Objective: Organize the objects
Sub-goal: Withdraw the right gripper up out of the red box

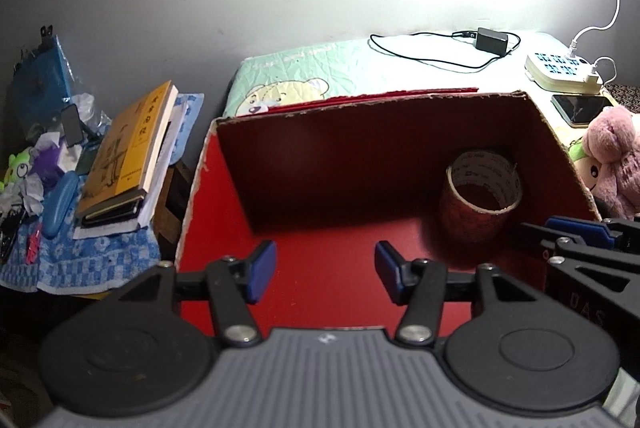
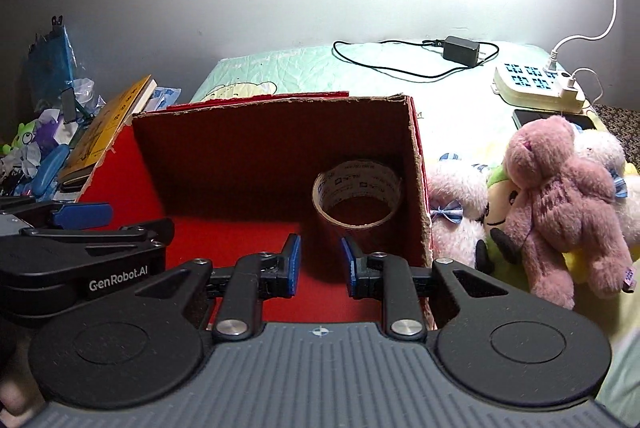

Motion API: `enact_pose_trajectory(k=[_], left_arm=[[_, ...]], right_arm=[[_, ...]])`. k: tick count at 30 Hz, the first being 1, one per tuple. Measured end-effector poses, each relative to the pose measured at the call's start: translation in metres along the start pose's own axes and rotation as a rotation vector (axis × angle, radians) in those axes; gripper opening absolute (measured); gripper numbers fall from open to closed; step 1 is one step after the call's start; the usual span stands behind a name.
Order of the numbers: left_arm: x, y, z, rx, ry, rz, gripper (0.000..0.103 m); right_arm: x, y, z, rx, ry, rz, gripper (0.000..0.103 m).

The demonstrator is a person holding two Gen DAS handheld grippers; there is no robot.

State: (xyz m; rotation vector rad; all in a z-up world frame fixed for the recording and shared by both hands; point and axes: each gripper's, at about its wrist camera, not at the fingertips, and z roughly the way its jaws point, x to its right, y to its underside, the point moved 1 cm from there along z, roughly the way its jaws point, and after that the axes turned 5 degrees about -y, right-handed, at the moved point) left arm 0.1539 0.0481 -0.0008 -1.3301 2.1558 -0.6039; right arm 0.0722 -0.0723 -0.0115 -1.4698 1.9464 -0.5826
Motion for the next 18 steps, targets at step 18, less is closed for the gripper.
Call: enact_pose_trajectory(k=[18], left_arm=[[0.004, 0.032, -0.046, 0.003, -0.001, 0.008, 0.076]], right_arm=[[-0.007, 0.033, -0.047, 0.070, -0.017, -0.004, 0.024]])
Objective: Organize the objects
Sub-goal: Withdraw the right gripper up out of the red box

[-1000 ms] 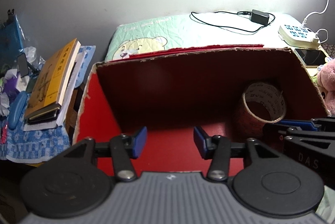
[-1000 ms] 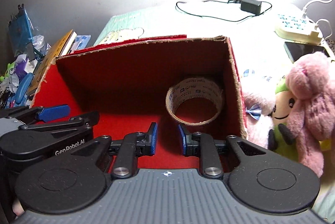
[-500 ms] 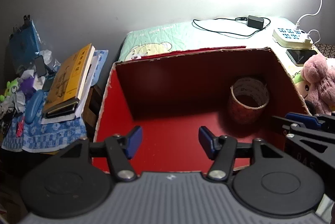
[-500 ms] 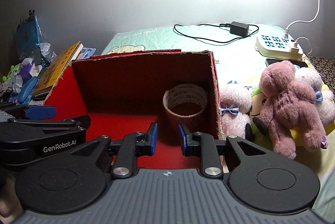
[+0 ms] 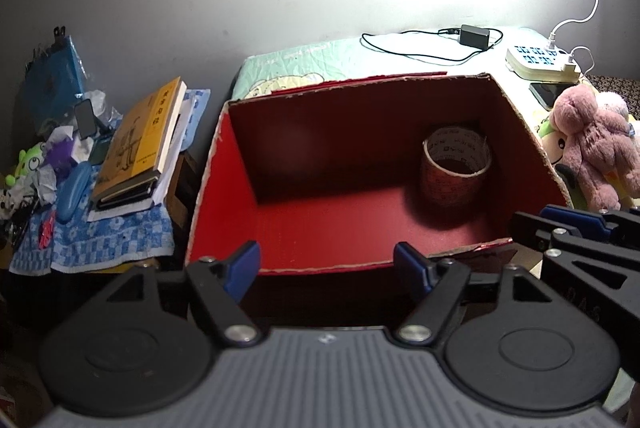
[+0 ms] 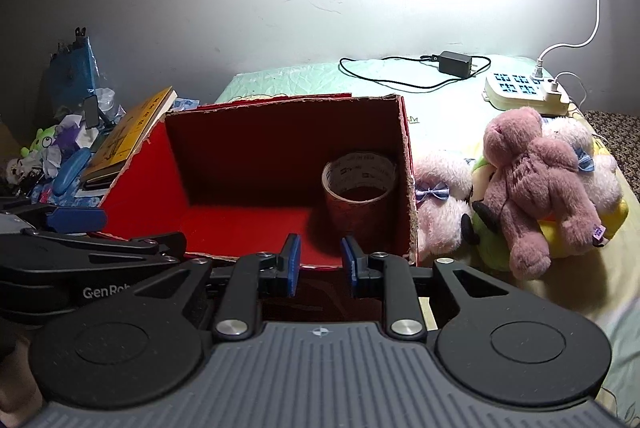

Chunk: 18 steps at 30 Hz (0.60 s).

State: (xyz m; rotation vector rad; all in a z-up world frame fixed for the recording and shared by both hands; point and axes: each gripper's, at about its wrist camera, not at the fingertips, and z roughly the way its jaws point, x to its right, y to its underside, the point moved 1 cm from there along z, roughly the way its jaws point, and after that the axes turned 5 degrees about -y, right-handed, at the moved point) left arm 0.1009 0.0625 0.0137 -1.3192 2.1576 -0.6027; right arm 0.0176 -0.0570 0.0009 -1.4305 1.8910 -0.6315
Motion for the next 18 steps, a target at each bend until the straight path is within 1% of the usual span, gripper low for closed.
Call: enact_pose_trajectory(k=[11, 18], left_arm=[[-0.002, 0.024, -0.010, -0.012, 0.017, 0.018, 0.078], [-0.001, 0.043, -0.004, -0.059, 0.047, 0.032, 0.078]], right_arm=[[-0.005, 0.021, -0.014, 0.008, -0.031, 0.015, 0.025], [0.000, 0.038, -0.012, -0.030, -0.054, 0.052, 0.025]])
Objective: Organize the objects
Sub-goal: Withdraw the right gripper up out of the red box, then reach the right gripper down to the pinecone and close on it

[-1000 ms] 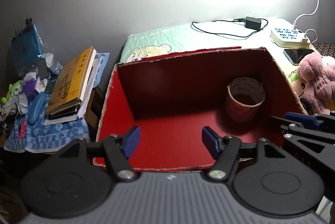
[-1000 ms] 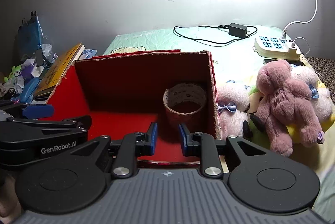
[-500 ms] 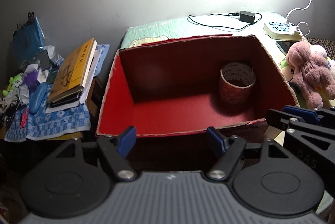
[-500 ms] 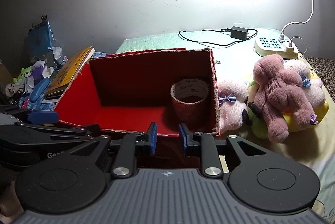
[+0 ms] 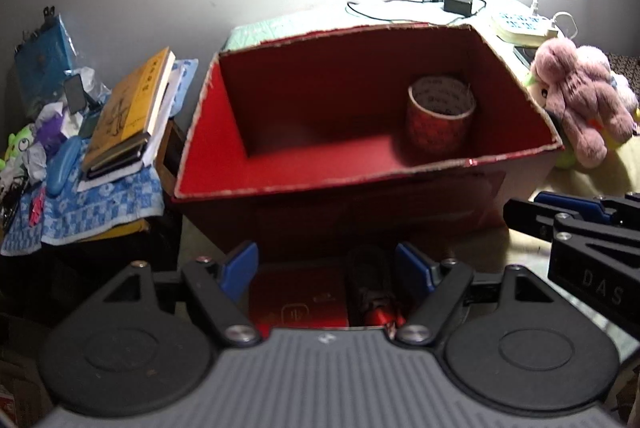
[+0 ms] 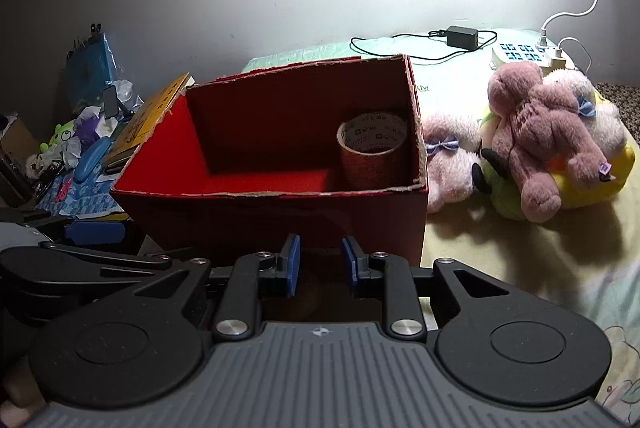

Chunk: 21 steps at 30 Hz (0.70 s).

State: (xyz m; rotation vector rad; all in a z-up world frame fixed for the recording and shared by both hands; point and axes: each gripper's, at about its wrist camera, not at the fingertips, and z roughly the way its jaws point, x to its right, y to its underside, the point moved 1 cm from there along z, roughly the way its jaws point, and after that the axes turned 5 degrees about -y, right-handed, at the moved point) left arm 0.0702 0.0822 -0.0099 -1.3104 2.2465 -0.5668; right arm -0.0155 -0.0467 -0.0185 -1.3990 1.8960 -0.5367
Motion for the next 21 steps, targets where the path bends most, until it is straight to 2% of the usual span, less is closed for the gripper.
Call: enact_pose_trajectory(k=[6, 13, 17, 21], left_arm=[[0.005, 0.018, 0.003, -0.033, 0.051, 0.036, 0.079], [0.010, 0.040, -0.005, -0.019, 0.217, 0.110, 0.080], [0.016, 0.049, -0.011, -0.009, 0.321, 0.164, 0.080], [0.028, 0.059, -0.014, -0.009, 0.392, 0.217, 0.078]], right_arm=[[0.011, 0.015, 0.006, -0.076, -0.044, 0.076, 0.030], [0.031, 0.033, 0.011, -0.174, -0.112, 0.203, 0.038], [0.044, 0.043, 0.014, -0.230, -0.145, 0.277, 0.038], [0.052, 0.053, 0.017, -0.296, -0.185, 0.332, 0.039]])
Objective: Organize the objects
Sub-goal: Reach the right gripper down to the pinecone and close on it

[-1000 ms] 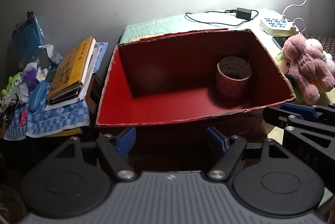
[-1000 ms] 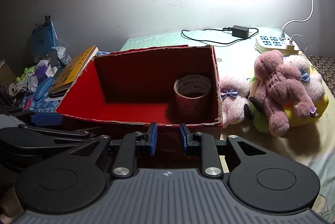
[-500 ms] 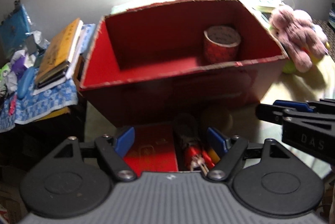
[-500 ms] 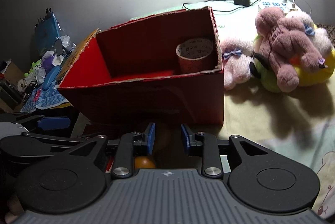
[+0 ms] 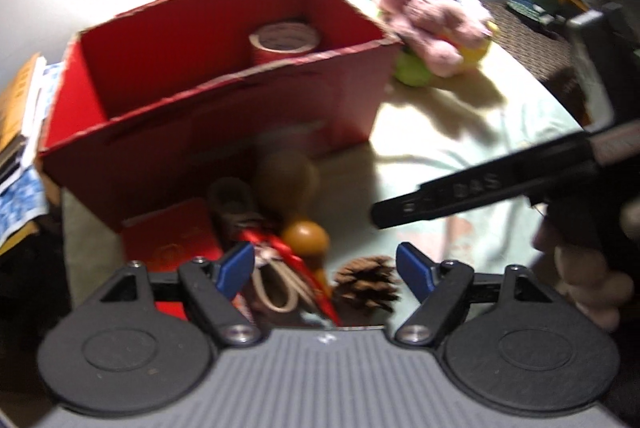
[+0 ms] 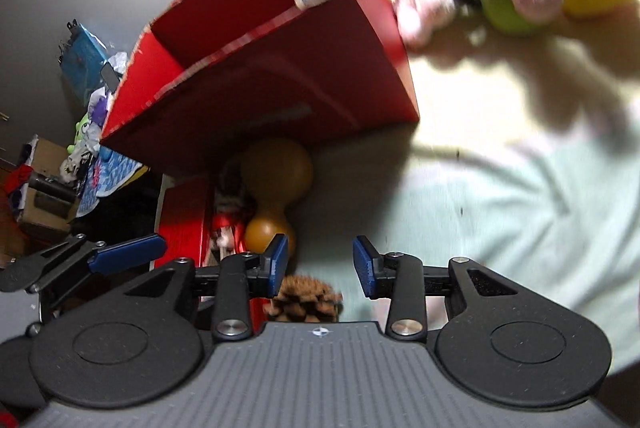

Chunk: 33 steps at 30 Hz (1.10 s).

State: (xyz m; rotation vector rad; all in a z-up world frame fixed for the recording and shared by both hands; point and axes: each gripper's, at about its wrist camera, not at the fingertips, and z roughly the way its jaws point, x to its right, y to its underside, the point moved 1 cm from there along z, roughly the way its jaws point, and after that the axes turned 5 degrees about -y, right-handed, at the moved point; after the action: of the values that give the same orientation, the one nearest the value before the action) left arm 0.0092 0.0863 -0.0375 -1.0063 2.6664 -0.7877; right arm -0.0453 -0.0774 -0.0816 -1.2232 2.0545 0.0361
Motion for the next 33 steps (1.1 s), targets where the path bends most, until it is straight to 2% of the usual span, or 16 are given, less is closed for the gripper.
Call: enact_pose_trajectory(k=[4, 7, 13, 16, 30, 33], left_arm=[[0.010, 0.004, 0.011, -0.038, 0.046, 0.024, 0.074], [0.009, 0.005, 0.020, -0.073, 0.099, -0.005, 0.070], [0.009, 0.005, 0.032, -0.092, 0.165, -0.034, 0.066], [0.009, 0.005, 0.040, -0.111, 0.181, -0.037, 0.060], [0.005, 0.010, 0.059, -0.181, 0.180, -0.043, 0.056], [0.005, 0.010, 0.065, -0.199, 0.187, -0.042, 0.054]], right_arm=[[0.012, 0.004, 0.003, -0.051, -0.044, 0.060, 0.040], [0.018, 0.006, 0.005, -0.077, -0.079, 0.098, 0.050], [0.025, 0.009, 0.010, -0.117, -0.103, 0.144, 0.051], [0.029, 0.007, 0.013, -0.134, -0.117, 0.156, 0.051], [0.035, 0.002, 0.017, -0.198, -0.169, 0.147, 0.052], [0.034, 0.003, 0.020, -0.219, -0.179, 0.149, 0.056]])
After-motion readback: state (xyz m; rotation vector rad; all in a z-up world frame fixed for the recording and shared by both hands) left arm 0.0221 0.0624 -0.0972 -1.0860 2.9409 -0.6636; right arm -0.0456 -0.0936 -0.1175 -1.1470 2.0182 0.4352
